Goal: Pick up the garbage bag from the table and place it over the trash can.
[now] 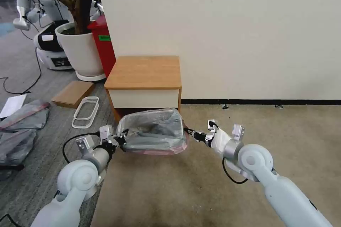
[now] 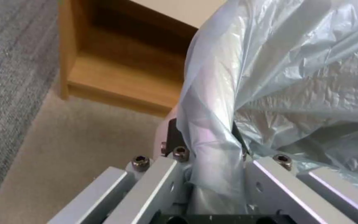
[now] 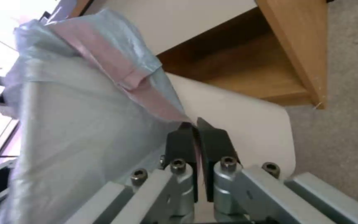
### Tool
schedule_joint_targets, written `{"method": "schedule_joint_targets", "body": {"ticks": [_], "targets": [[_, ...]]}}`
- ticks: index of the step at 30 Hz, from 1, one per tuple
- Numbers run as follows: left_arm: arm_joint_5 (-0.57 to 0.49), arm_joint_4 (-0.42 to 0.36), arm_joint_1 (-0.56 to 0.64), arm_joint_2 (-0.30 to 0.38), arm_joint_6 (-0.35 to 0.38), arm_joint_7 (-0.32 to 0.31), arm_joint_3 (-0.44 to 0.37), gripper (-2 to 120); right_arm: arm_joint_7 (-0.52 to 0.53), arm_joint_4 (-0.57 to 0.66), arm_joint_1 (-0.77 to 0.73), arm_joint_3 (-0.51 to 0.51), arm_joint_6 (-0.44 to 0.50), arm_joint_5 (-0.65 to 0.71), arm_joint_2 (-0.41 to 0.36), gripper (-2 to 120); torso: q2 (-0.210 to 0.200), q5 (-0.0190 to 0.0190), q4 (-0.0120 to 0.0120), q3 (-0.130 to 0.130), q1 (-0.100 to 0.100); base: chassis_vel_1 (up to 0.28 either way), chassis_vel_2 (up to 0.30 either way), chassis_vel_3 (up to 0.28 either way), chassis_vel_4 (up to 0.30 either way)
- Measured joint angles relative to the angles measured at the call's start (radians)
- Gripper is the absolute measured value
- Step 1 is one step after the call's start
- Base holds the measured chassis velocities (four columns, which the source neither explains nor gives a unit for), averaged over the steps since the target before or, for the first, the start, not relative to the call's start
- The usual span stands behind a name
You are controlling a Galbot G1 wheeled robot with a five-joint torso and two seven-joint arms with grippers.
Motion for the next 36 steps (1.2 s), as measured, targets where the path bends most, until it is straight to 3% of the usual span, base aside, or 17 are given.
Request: {"method": "schedule_joint_targets", "body": {"ticks": [3, 8, 30, 36], "targets": [[-0.016, -0.005, 0.003, -0.002, 0.004, -0.001, -0.002, 3, 0.001, -0.005, -0.002, -0.002, 0.004, -0.007, 0.002, 0, 0.000, 0.0000, 0.0000, 0.000, 0.000, 0.000, 0.000, 0.000, 0.000], [-0.042, -0.020, 0.005, -0.010, 0.017, -0.006, -0.001, 3, 0.011, -0.015, -0.002, -0.015, 0.013, -0.037, 0.014, 5, 0.000, 0.0000, -0.0001, 0.000, 0.000, 0.000, 0.000, 0.000, 0.000], [-0.161, -0.059, 0.013, -0.020, 0.077, -0.046, 0.005, 3, 0.031, -0.107, 0.029, -0.110, 0.080, -0.242, 0.041, 6, 0.000, -0.0001, 0.0000, 0.000, 0.000, 0.000, 0.000, 0.000, 0.000], [-0.221, -0.074, 0.006, -0.019, 0.085, -0.081, 0.009, 7, 0.034, -0.133, 0.032, -0.143, 0.105, -0.307, 0.049, 6, 0.000, 0.0000, -0.0001, 0.000, 0.000, 0.000, 0.000, 0.000, 0.000]]}}
